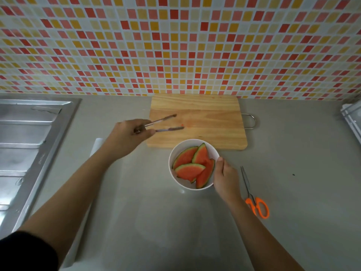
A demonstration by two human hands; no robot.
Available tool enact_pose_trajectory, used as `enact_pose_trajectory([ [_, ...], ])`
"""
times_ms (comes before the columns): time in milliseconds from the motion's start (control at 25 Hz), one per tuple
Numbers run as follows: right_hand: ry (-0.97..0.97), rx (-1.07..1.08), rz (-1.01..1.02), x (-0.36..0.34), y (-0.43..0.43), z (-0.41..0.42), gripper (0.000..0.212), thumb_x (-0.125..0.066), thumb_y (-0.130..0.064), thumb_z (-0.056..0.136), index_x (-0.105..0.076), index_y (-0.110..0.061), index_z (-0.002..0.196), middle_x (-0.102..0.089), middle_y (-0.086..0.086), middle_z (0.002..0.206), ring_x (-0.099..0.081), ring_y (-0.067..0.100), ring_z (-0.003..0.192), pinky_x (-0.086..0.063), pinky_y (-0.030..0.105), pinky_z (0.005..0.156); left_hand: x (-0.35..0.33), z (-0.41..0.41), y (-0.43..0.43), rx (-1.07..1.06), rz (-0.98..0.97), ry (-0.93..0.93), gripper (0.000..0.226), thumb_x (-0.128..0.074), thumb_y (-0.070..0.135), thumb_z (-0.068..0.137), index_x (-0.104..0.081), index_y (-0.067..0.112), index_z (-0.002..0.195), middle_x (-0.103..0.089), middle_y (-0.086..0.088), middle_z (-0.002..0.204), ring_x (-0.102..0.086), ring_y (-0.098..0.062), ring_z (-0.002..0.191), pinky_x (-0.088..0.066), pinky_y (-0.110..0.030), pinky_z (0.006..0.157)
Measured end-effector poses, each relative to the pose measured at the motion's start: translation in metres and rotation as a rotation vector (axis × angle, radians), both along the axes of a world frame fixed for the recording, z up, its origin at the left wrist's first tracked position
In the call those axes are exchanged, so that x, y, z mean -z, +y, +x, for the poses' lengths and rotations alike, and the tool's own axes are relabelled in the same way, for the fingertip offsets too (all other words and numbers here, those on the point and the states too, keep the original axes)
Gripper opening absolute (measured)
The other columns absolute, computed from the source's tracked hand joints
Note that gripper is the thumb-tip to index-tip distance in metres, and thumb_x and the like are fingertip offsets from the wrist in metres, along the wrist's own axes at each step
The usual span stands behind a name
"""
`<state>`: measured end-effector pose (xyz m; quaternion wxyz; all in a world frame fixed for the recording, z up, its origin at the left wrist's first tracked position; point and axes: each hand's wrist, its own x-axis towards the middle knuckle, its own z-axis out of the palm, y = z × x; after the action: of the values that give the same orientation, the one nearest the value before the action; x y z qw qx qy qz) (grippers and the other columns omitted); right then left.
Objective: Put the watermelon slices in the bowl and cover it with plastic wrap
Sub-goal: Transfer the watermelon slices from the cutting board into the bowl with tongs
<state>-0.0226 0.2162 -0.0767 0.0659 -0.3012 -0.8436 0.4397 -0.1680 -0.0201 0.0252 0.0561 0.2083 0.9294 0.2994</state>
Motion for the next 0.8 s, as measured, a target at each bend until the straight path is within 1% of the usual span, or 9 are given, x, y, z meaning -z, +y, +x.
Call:
enact_pose_trajectory([
  [80,-0.005,0.005,0.012,0.001,0.000,0.000,0.041,-0.031,-0.027,0.098,-0.039,-0.024,0.058,-0.048,-0.010,0.056,-0.047,0.001,0.054,-0.027,0.014,0.047,0.024,-0.015,0.029,-0.250,0.022,-0.154,0.019,-0.061,0.027,0.089,-0.069,0.010,0.093,-0.060,-0.008,0.074,-0.055,-0.024,0.072,-0.036,-0.028,0.062],
  [120,-0.004,0.008,0.012,0.002,0.000,0.000,0.040,-0.032,-0.027,0.098,-0.041,-0.023,0.059,-0.049,-0.010,0.056,-0.048,0.000,0.053,-0.028,0.015,0.047,0.035,-0.021,0.044,-0.327,0.037,-0.214,0.022,-0.059,0.025,0.090,-0.067,0.004,0.090,-0.058,-0.011,0.074,-0.055,-0.028,0.075,-0.034,-0.029,0.063],
  [160,0.000,0.011,0.008,0.004,0.001,0.000,0.039,-0.032,-0.027,0.098,-0.043,-0.021,0.061,-0.049,-0.010,0.056,-0.048,-0.001,0.052,-0.028,0.016,0.046,0.046,-0.026,0.058,-0.386,0.046,-0.233,0.025,-0.055,0.022,0.091,-0.066,-0.001,0.092,-0.057,-0.014,0.077,-0.055,-0.031,0.079,-0.034,-0.029,0.064],
  [240,0.013,0.015,0.009,0.005,0.001,0.000,0.036,-0.033,-0.025,0.098,-0.047,-0.015,0.066,-0.047,-0.013,0.056,-0.046,-0.001,0.052,-0.026,0.025,0.048,0.058,-0.033,0.080,-0.477,0.035,-0.168,0.028,-0.049,0.018,0.094,-0.061,-0.005,0.104,-0.058,-0.020,0.096,-0.056,-0.036,0.090,-0.037,-0.033,0.071],
  [320,0.026,0.016,0.017,0.005,0.001,-0.001,0.035,-0.034,-0.023,0.098,-0.048,-0.014,0.067,-0.045,-0.015,0.057,-0.043,-0.002,0.053,-0.021,0.026,0.051,0.063,-0.034,0.093,-0.546,-0.002,-0.106,0.030,-0.047,0.019,0.096,-0.057,-0.005,0.111,-0.050,-0.021,0.115,-0.056,-0.038,0.093,-0.041,-0.038,0.080],
  [400,0.037,0.023,0.021,0.004,0.000,-0.001,0.034,-0.035,-0.021,0.098,-0.046,-0.017,0.066,-0.044,-0.015,0.056,-0.042,0.000,0.052,-0.020,0.026,0.052,0.067,-0.033,0.101,-0.543,-0.054,-0.059,0.031,-0.048,0.022,0.096,-0.059,-0.005,0.105,-0.047,-0.020,0.116,-0.056,-0.037,0.092,-0.044,-0.040,0.081],
  [520,0.040,0.026,0.016,0.004,-0.001,-0.001,0.035,-0.036,-0.021,0.098,-0.045,-0.018,0.065,-0.045,-0.014,0.055,-0.043,0.001,0.051,-0.021,0.026,0.052,0.074,-0.035,0.103,-0.520,-0.132,-0.041,0.036,-0.048,0.028,0.096,-0.063,-0.005,0.102,-0.053,-0.020,0.111,-0.054,-0.036,0.096,-0.044,-0.042,0.084],
  [720,0.026,0.019,0.002,0.007,0.001,0.000,0.037,-0.035,-0.024,0.098,-0.053,-0.006,0.071,-0.047,-0.012,0.056,-0.045,0.003,0.053,-0.024,0.028,0.054,0.084,-0.038,0.103,-0.514,-0.162,-0.051,0.038,-0.043,0.028,0.097,-0.068,-0.002,0.096,-0.054,-0.019,0.110,-0.050,-0.035,0.100,-0.042,-0.042,0.089],
  [800,0.024,0.021,0.006,0.007,0.001,-0.001,0.038,-0.035,-0.024,0.098,-0.053,-0.005,0.071,-0.047,-0.012,0.056,-0.044,0.005,0.053,-0.026,0.030,0.055,0.085,-0.039,0.104,-0.503,-0.179,-0.072,0.039,-0.044,0.030,0.097,-0.066,-0.001,0.102,-0.053,-0.018,0.114,-0.048,-0.034,0.103,-0.041,-0.042,0.092],
])
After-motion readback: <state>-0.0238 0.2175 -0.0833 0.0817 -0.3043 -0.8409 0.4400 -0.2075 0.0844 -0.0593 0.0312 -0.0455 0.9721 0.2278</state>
